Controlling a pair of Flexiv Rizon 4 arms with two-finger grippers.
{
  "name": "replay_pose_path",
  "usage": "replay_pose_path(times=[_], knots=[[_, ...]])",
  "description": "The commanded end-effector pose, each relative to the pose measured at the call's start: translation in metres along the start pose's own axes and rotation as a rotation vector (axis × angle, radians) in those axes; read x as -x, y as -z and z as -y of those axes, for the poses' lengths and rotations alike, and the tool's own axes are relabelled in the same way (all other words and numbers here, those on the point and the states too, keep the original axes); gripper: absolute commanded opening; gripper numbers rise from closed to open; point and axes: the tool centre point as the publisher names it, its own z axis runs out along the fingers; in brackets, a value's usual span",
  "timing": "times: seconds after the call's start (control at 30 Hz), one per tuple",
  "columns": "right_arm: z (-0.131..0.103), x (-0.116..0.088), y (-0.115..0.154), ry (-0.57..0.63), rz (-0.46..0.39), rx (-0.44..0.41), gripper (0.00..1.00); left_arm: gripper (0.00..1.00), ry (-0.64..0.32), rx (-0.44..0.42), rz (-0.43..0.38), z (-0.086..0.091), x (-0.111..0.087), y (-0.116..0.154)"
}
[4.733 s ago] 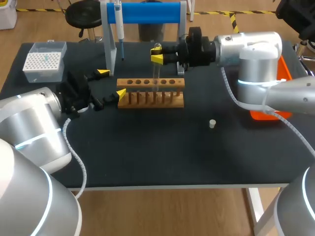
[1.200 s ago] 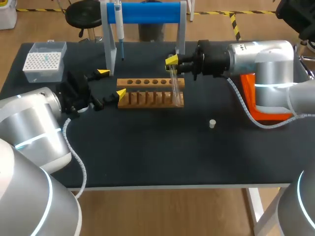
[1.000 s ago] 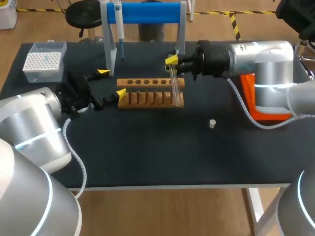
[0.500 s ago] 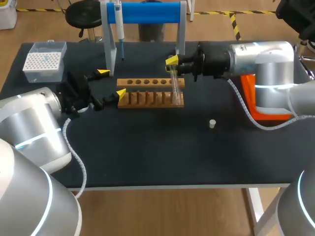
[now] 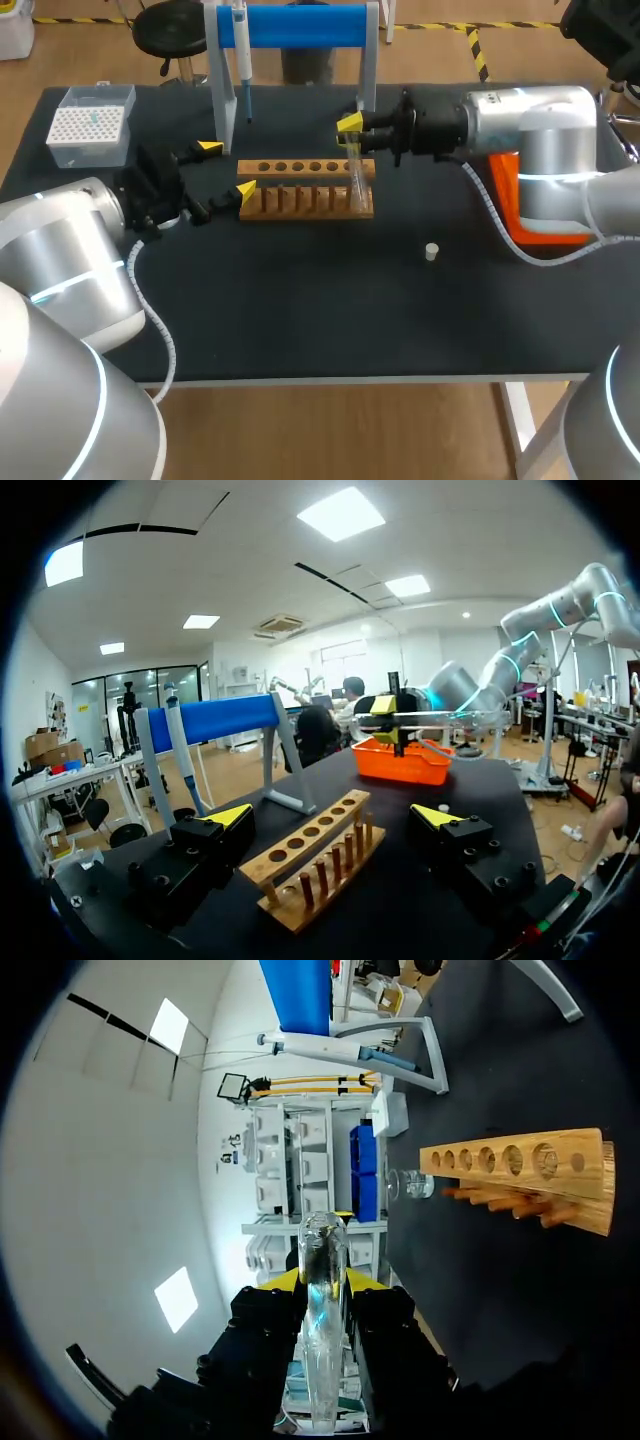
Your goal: Invert the test tube, pick up the pipette, mount the tip to pipette, aspirate from beaker and dispense into the tube, eject the tip, return the pipette, and cap with the stopper.
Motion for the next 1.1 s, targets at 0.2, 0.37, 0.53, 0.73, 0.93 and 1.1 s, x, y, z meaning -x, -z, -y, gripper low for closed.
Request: replay_pose_path(times=[0.2,0.37,0.53,0.73,0.93,1.1], knots=[[0.0,0.0,0.001,0.006,0.019,0.012,0.0,1.0,0.0,0.001,0.006,0.0,-0.002,0.0],[0.0,0.0,0.001,0.006,0.019,0.012,0.0,1.0,0.0,0.001,0.006,0.0,-0.002,0.0],[0.0,0.0,0.001,0.006,0.019,0.012,0.0,1.0,0.0,0.001,0.006,0.0,-0.002,0.0],[0.0,0.0,0.001,0.006,0.019,0.012,0.0,1.0,0.0,0.001,0.006,0.0,-0.002,0.0],[0.0,0.0,0.001,0.006,0.019,0.012,0.0,1.0,-0.25,-0.134,-0.045,0.011,-0.004,-0.006],[0.0,0.0,0.001,0.006,0.019,0.012,0.0,1.0,-0.518,-0.2,-0.127,0.018,-0.006,-0.008]])
